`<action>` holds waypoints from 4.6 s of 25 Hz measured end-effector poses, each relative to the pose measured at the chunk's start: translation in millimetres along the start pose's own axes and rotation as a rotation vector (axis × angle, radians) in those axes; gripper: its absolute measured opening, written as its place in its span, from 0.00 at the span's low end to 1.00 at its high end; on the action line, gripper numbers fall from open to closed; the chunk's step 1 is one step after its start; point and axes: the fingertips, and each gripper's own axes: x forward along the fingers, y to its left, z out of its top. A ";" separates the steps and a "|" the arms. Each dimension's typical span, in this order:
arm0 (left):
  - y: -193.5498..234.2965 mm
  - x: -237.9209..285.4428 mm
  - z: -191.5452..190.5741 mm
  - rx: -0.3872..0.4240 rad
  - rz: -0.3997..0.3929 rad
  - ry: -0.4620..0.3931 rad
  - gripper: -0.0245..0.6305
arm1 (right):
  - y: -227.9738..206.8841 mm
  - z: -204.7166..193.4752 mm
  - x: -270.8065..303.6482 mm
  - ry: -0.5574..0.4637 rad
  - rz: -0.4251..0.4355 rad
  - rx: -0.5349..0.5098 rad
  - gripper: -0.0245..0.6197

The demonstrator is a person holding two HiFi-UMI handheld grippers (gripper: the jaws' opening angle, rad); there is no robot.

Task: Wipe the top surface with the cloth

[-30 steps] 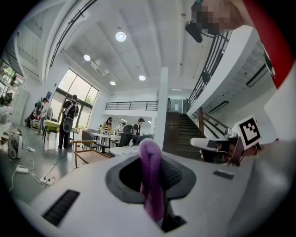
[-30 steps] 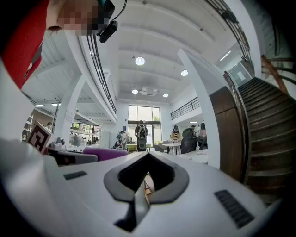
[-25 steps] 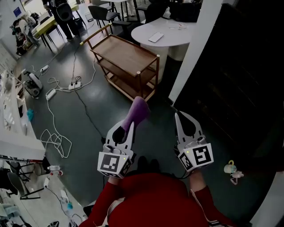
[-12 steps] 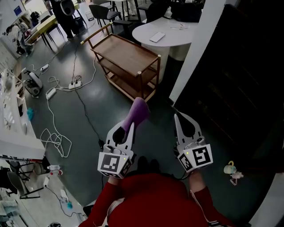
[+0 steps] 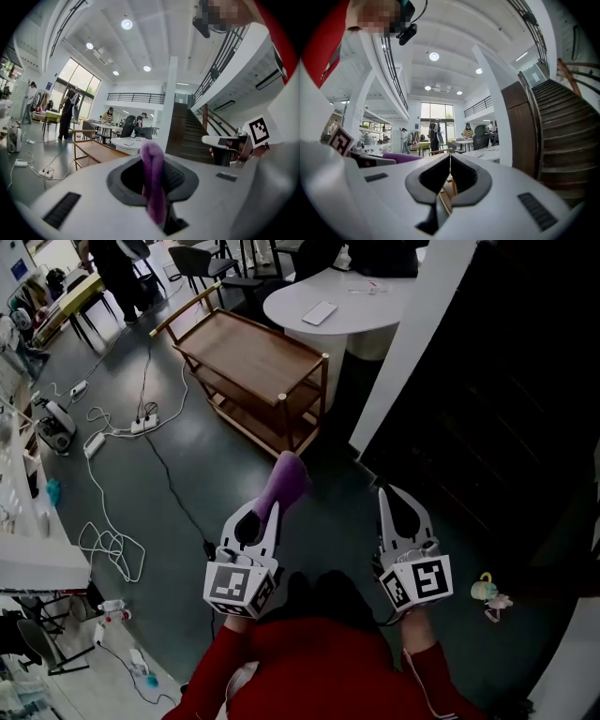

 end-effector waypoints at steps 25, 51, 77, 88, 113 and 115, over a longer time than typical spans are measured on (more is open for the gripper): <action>22.4 251.7 6.5 -0.039 0.151 0.034 0.12 | -154.0 1.2 180.4 0.059 0.177 0.027 0.06; 99.5 426.4 -109.9 -0.088 0.361 0.103 0.12 | -175.4 -131.0 215.2 0.229 0.211 0.061 0.06; 87.9 292.3 -209.6 -0.194 0.459 0.237 0.12 | -160.1 -216.9 270.9 0.281 0.193 0.052 0.06; 114.2 460.3 -268.8 -0.202 0.353 0.242 0.12 | -203.1 -254.8 272.0 0.300 0.125 0.067 0.06; 138.5 271.8 -364.9 -0.345 0.652 0.404 0.12 | -169.2 -293.6 280.4 0.340 0.219 0.067 0.06; 107.9 307.6 -371.6 -0.317 0.509 0.401 0.12 | -174.8 -300.4 281.2 0.340 0.215 0.060 0.06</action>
